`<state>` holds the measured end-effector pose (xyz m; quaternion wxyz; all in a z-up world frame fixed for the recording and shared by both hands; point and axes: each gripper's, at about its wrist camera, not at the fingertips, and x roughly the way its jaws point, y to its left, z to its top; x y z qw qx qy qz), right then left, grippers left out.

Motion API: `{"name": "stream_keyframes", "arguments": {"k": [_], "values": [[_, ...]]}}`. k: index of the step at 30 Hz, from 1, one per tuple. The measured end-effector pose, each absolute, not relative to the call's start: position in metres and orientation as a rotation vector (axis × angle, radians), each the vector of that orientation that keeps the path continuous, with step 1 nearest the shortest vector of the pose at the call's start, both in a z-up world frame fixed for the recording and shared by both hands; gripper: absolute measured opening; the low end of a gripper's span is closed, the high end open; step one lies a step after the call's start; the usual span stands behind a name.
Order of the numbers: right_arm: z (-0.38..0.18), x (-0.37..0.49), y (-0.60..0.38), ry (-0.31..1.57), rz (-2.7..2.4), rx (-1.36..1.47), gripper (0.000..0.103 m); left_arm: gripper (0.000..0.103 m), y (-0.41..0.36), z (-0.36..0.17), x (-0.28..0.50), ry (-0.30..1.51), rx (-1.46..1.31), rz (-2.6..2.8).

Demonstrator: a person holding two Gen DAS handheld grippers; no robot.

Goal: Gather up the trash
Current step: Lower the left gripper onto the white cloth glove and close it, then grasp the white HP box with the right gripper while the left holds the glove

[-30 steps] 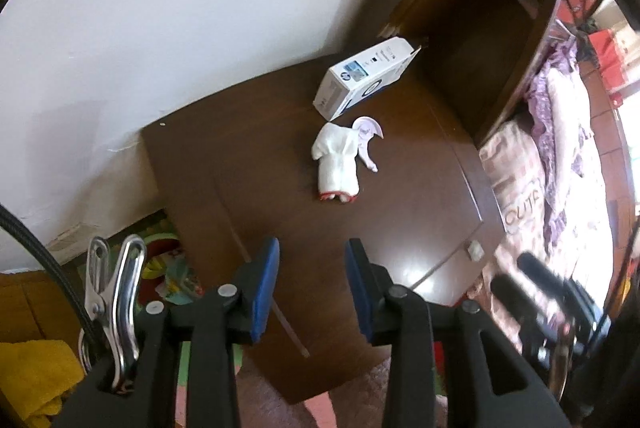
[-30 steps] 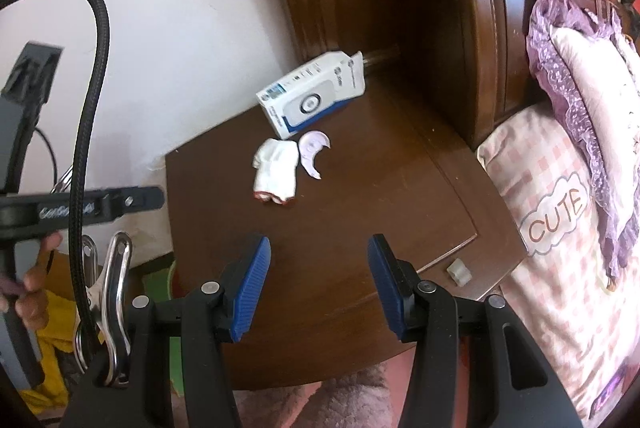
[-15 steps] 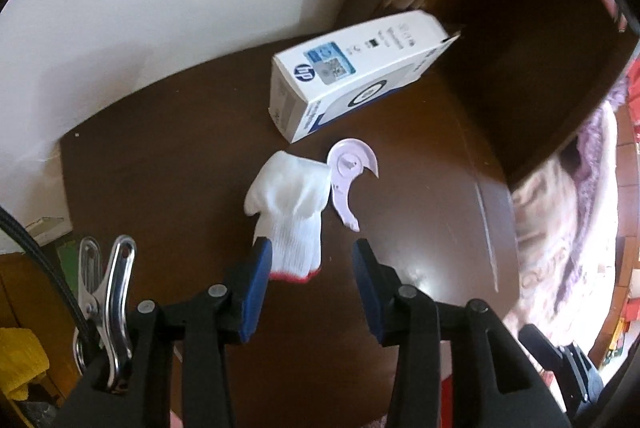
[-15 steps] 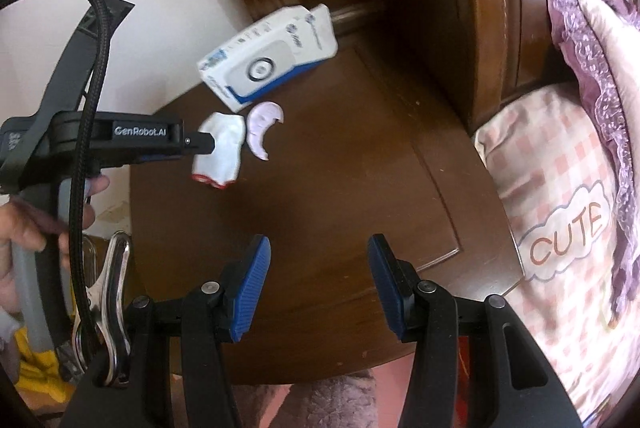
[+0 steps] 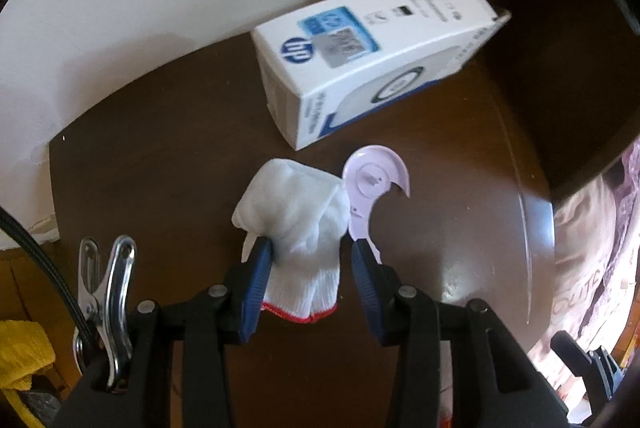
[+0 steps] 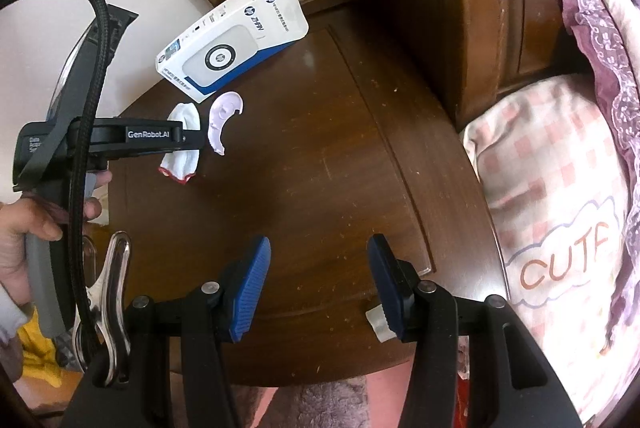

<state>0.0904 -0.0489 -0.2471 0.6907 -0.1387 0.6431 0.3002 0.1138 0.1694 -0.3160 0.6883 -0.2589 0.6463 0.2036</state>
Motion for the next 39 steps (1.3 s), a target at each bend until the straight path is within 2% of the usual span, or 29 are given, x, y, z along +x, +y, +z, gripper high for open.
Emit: {"name": "stream_keyframes", "arguments": {"k": [7,9,15,31,37,39], "values": [[-0.249,0.097,-0.044,1.429,0.689,-0.312,0.052,0.037,0.182,-0.321,0.107,1.419,-0.677,0.491],[-0.250,0.098,-0.042,1.430,0.694,-0.316,0.052,0.030,0.186,-0.321,0.103,1.411,-0.676,0.482],[-0.254,0.093,-0.028,1.424,0.728,-0.344,0.052,0.020,0.194,-0.315,0.087,1.374,-0.724,0.468],[-0.237,0.131,0.070,1.321,0.833,-0.265,0.052,0.020,0.224,-0.280,0.031,1.275,-0.857,0.534],[-0.238,0.144,0.102,1.343,0.737,-0.093,0.062,0.020,0.229,-0.270,0.016,1.248,-0.887,0.571],[-0.243,0.146,0.113,1.365,0.681,-0.017,0.062,0.020,0.234,-0.266,0.003,1.238,-0.890,0.581]]}}
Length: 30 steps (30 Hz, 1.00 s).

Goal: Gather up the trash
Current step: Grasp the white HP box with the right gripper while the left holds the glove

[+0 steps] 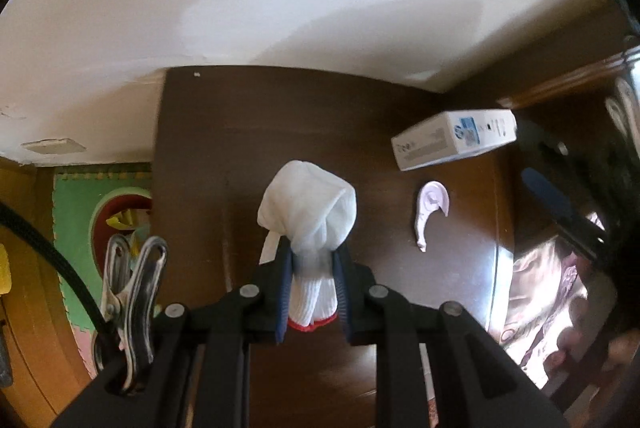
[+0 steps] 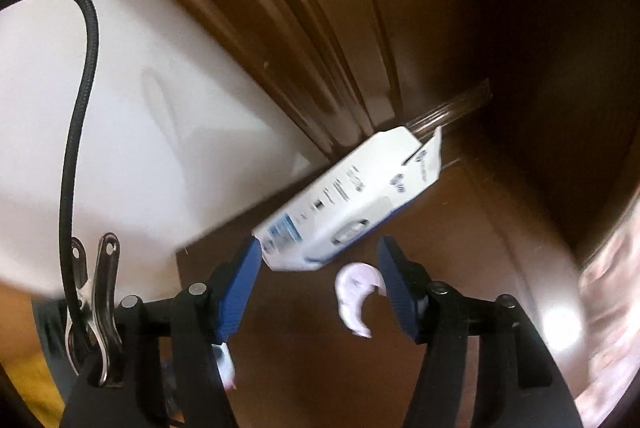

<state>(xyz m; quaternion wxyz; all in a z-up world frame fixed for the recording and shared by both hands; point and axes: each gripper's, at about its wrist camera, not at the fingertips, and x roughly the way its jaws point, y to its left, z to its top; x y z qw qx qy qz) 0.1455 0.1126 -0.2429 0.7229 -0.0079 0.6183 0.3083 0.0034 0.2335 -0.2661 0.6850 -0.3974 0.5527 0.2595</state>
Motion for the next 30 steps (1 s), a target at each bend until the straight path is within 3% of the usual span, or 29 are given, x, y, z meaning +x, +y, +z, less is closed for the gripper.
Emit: {"name": "stream_keyframes", "arguments": {"k": [22,24,25,30], "values": [[-0.300,0.145,0.150,1.439,0.318,0.065,0.063,0.020,0.287,-0.259,-0.088,1.196,-0.962,0.658],[-0.304,0.145,0.145,1.462,0.304,0.073,0.054,0.020,0.289,-0.259,-0.095,1.196,-0.969,0.665],[-0.305,0.144,0.143,1.464,0.303,0.075,0.044,0.020,0.290,-0.259,-0.098,1.195,-0.971,0.668],[-0.301,0.134,0.137,1.448,0.329,0.089,0.035,0.020,0.293,-0.259,-0.113,1.187,-0.980,0.681]]}}
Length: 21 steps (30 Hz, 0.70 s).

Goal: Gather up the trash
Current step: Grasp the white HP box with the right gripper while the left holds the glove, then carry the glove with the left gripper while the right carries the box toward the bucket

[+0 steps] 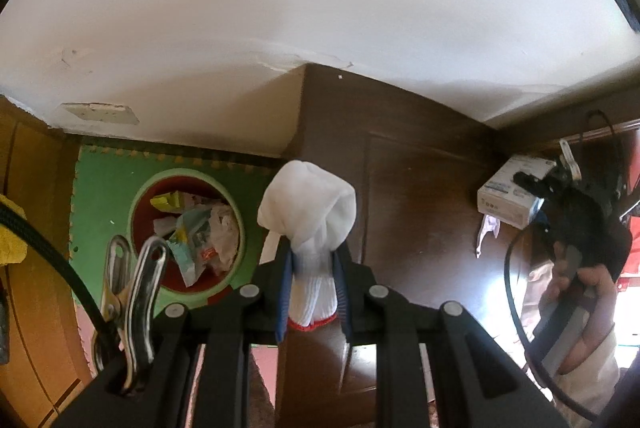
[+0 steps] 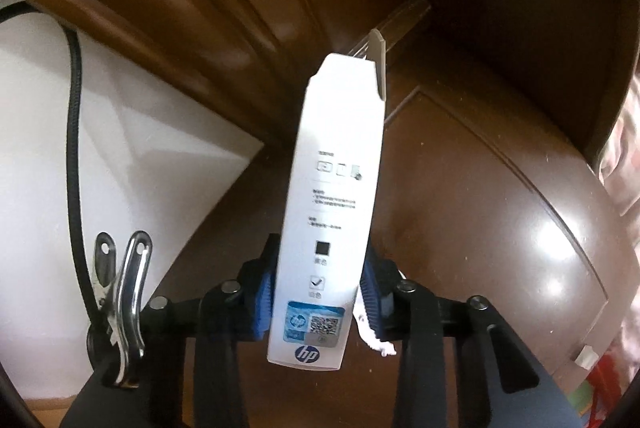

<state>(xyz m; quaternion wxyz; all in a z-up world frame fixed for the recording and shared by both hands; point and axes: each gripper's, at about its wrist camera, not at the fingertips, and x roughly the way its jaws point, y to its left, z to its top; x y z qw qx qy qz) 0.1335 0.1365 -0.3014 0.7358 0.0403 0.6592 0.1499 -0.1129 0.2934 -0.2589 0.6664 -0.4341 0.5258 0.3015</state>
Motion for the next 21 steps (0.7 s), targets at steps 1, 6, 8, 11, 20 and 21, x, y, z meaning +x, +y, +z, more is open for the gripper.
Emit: {"name": "stream_keyframes", "arguments": {"k": [1,6,8,11,20,21], "values": [[-0.299,0.130,0.135,1.443,0.339,0.094,0.034,0.020,0.294,-0.259,-0.116,1.185,-0.983,0.683],[-0.290,0.117,0.131,1.447,0.398,0.092,0.033,0.020,0.296,-0.260,-0.131,1.177,-0.996,0.700],[-0.284,0.108,0.130,1.446,0.431,0.065,0.033,0.020,0.297,-0.262,-0.139,1.177,-0.999,0.710],[-0.277,0.090,0.128,1.453,0.480,0.035,0.033,0.020,0.300,-0.268,-0.152,1.183,-1.010,0.733],[-0.259,0.031,0.140,1.441,0.696,-0.136,0.033,0.020,0.309,-0.301,-0.197,1.215,-1.071,0.810],[-0.257,0.024,0.146,1.437,0.728,-0.158,0.033,0.020,0.310,-0.308,-0.202,1.218,-1.078,0.819]]}}
